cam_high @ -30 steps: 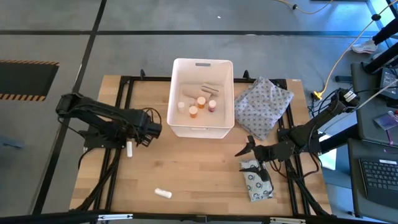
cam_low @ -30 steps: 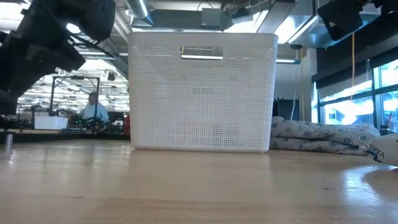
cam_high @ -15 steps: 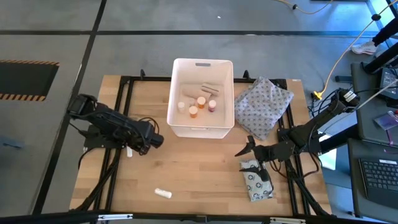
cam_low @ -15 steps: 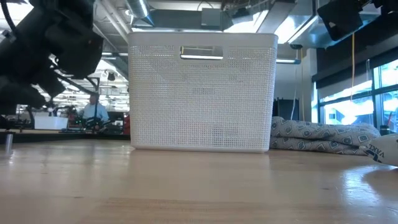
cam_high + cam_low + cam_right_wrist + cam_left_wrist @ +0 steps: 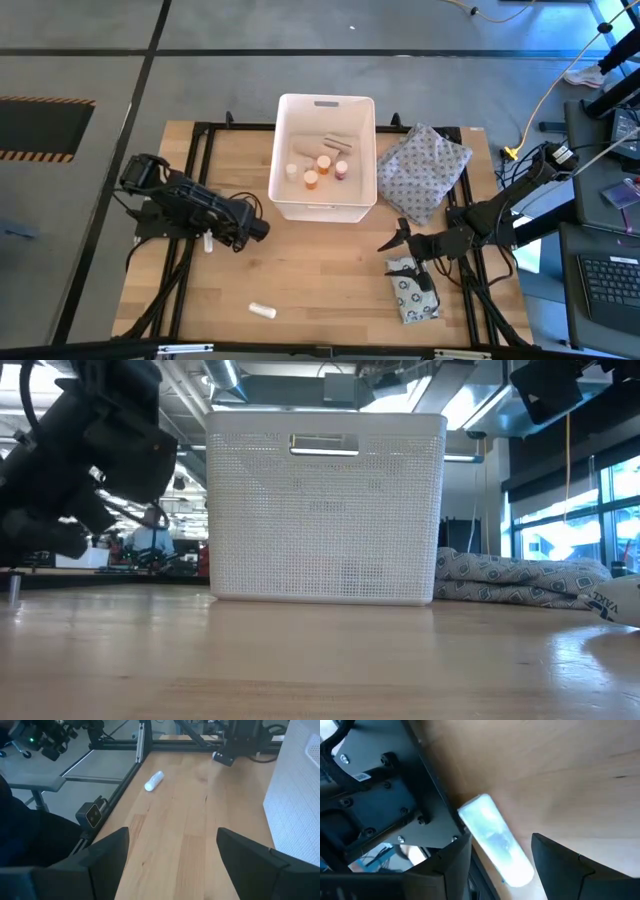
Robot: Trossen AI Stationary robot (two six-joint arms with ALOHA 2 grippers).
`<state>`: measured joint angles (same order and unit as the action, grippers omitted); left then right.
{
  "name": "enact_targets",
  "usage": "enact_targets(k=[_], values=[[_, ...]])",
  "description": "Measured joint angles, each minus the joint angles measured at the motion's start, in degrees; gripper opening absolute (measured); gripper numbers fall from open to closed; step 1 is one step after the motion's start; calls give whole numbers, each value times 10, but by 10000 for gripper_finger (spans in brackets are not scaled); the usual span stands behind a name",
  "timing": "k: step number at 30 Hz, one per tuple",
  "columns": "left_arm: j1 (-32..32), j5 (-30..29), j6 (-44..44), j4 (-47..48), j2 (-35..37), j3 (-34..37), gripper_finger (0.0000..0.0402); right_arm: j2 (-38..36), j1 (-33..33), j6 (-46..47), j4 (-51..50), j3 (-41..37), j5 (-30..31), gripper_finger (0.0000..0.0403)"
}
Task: Pick & place medical supplies in basket/bin
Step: Put the top white rolled gauze into the white bin
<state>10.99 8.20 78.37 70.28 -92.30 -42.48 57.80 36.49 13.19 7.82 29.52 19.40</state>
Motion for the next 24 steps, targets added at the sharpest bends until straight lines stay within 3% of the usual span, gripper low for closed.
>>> enact_targets(k=[12, 24], values=[[2, 29, -56, -14, -90, -1, 192, 11, 0, -2, 0, 0, 0, 303], [2, 36, -107, -26, -98, -1, 96, 11, 0, -4, 1, 0, 0, 303]])
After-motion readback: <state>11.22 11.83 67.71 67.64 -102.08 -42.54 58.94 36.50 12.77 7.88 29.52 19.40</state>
